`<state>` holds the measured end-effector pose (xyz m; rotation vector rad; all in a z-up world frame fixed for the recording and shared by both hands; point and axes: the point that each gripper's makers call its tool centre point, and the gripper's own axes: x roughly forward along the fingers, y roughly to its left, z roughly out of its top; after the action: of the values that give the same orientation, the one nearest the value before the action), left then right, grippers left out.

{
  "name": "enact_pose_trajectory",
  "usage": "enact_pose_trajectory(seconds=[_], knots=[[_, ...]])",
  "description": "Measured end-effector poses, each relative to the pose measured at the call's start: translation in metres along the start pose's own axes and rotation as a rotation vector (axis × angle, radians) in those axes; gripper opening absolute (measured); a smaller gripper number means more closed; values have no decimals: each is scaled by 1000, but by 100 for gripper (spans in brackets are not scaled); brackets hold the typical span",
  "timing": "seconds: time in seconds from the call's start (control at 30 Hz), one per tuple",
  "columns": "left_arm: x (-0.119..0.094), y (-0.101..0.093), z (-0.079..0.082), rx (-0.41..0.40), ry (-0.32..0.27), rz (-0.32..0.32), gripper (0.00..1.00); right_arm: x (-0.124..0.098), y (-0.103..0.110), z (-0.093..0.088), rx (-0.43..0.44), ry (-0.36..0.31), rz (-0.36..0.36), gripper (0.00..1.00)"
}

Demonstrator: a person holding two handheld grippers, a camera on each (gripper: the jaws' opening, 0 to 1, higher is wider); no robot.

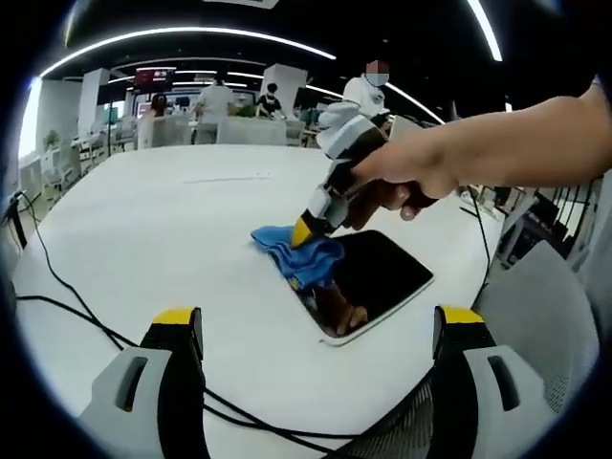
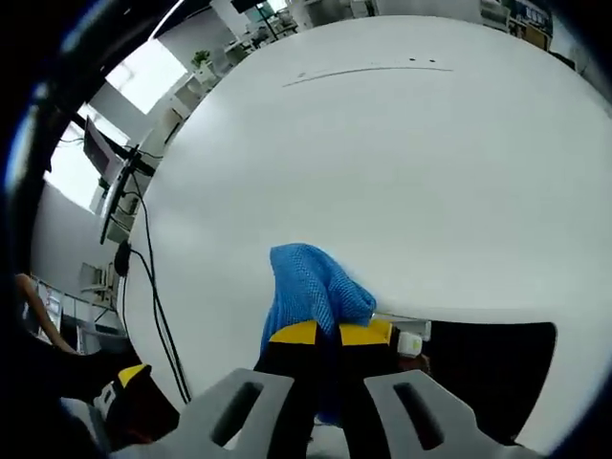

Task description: Wipe the mirror surface with the cleaning cloth until all visible marks leave the cleaned area.

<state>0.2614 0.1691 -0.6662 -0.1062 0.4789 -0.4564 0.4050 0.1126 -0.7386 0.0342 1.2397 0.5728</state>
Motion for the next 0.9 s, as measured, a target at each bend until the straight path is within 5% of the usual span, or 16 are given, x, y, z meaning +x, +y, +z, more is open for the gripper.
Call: enact_pose_trajectory(seconds=[0.23,0.9], knots=[[-2,5,5,-37,-49,14,99,-3,-14,-1,4,0,-16,0],[-2,2,3,-7,-27,10,99,-22,-50,-11,37,-12,-45,0]])
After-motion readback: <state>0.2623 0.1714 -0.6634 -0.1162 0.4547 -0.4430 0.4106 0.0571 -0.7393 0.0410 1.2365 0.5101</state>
